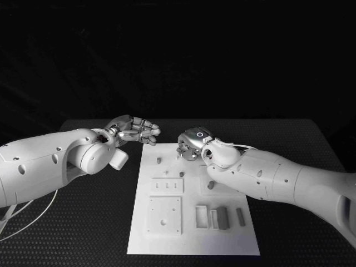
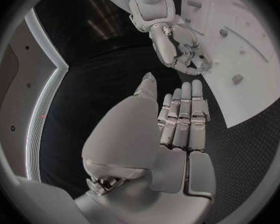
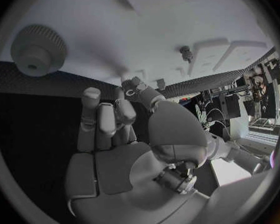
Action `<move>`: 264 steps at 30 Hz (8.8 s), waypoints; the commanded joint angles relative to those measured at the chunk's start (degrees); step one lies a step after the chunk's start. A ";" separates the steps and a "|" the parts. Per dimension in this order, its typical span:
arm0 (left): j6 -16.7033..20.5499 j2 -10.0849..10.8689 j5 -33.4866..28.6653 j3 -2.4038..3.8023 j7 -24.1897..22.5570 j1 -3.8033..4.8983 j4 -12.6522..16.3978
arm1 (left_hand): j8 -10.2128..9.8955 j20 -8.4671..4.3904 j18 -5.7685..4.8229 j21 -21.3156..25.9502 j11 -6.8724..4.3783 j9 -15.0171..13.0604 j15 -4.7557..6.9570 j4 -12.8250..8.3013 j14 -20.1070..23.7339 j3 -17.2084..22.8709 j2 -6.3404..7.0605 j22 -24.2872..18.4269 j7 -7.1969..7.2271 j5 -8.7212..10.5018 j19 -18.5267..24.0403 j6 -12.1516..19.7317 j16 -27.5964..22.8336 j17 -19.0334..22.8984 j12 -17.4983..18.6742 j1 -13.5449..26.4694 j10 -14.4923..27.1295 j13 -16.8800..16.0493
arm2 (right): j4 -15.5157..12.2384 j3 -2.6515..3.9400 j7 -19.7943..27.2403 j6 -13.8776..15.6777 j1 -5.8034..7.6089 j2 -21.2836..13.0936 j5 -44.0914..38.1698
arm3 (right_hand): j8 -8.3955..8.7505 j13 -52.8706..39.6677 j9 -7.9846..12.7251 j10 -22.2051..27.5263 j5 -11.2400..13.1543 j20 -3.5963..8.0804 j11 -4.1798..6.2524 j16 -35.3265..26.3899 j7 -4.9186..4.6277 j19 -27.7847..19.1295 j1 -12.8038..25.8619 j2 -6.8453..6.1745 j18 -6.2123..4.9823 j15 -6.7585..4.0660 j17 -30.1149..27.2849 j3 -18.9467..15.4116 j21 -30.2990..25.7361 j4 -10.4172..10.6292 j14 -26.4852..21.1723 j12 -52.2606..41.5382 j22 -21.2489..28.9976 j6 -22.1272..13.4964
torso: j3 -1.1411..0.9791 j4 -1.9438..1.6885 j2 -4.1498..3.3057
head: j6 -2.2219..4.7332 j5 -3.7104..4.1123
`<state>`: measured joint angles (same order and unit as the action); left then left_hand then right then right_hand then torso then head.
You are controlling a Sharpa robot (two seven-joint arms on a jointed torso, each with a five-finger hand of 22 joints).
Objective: Assemble the parts on the task board
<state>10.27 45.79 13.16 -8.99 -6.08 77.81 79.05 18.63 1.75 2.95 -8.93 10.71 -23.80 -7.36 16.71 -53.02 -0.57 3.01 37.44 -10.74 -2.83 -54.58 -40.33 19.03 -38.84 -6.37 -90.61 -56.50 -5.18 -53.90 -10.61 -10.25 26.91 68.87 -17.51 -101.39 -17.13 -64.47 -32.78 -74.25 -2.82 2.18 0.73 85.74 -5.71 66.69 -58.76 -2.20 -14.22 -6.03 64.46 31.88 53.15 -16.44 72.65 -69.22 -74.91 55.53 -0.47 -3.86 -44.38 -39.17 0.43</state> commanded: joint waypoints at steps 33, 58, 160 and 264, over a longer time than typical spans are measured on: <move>-0.87 -0.20 0.15 0.03 -0.21 0.03 0.01 | -0.39 0.02 0.77 0.47 0.13 0.08 -0.10 -0.02 0.13 -0.27 -0.29 -0.09 -2.56 0.00 0.18 0.09 -0.41 -0.15 0.22 -0.08 -0.15 0.11 | 0.52 -0.02 -1.46 0.30 -0.07 0.62 0.25 | 0.22 0.12 -0.06 -0.39 0.00 0.43 0.02 0.15 0.01 0.12 -0.07 -0.60 -0.78 -0.72 -0.11 0.29 0.18 0.01 1.05 0.45 -0.70 0.65 | 0.08 -0.08 0.06 | -0.32 -0.03; -0.79 -0.14 0.15 0.03 -0.11 0.04 0.13 | -0.40 0.03 0.77 0.52 0.14 0.09 -0.11 -0.01 0.10 -0.33 -0.26 -0.10 -2.56 0.00 0.16 0.10 -0.50 -0.19 0.27 -0.05 -0.16 0.13 | 1.08 -0.02 -1.46 -1.26 -0.08 0.51 2.05 | 0.35 0.35 -0.07 -0.26 0.00 0.38 -0.01 0.00 -0.03 0.07 0.25 -0.68 -0.78 -0.69 -0.54 0.25 0.06 0.18 0.80 0.77 -0.66 0.57 | 0.05 -0.07 0.05 | -0.60 -0.64; -1.71 0.38 -0.43 0.03 0.63 0.05 -0.03 | -0.72 0.07 0.76 0.89 0.26 0.23 -0.16 -0.01 0.03 -1.11 -0.02 -0.21 -2.79 0.01 0.08 0.66 -1.13 -0.48 0.72 0.83 -0.05 0.29 | 1.02 0.29 -3.58 -0.98 0.04 1.24 8.47 | 3.16 4.72 0.34 1.19 -0.01 0.13 -0.99 -1.78 -1.08 0.32 6.61 -7.20 -0.78 0.22 -4.47 1.63 -1.92 7.18 -1.15 5.89 -0.30 -2.35 | 0.06 0.04 0.05 | -1.31 -0.62; -2.93 0.47 0.04 -0.07 -0.59 -0.45 -2.14 | -0.38 0.22 0.71 1.51 0.34 0.06 -0.34 -0.02 0.15 -1.92 -0.23 -0.29 -1.99 0.01 0.18 0.23 -2.17 -1.02 1.22 0.46 -0.11 0.40 | 2.79 3.66 5.99 -17.76 2.79 -6.33 12.88 | 5.83 -2.79 1.30 -2.19 0.00 0.76 -2.21 1.77 -2.28 1.28 0.37 -5.15 -0.78 1.43 3.73 1.04 0.10 1.89 3.48 -2.29 -1.13 -8.46 | -1.05 2.10 1.00 | -0.33 -1.51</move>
<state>8.05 46.28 13.10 -9.10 -6.32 77.32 76.72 18.13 1.75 2.52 -7.81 10.71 -23.71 -7.36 16.63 -53.02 -2.07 2.98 37.21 -10.73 -2.83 -54.58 -39.91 17.25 -39.79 -5.31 -90.12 -56.50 -4.83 -51.17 -6.94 -5.07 9.68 71.70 -23.97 -88.20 -10.98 -67.23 -31.42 -76.10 -2.84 2.30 -1.51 87.19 -7.99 68.27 -58.36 -7.96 -13.73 -4.52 68.27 33.13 52.92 -14.37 75.85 -71.23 -74.91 46.73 -1.48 -1.84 -43.34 -39.42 -1.03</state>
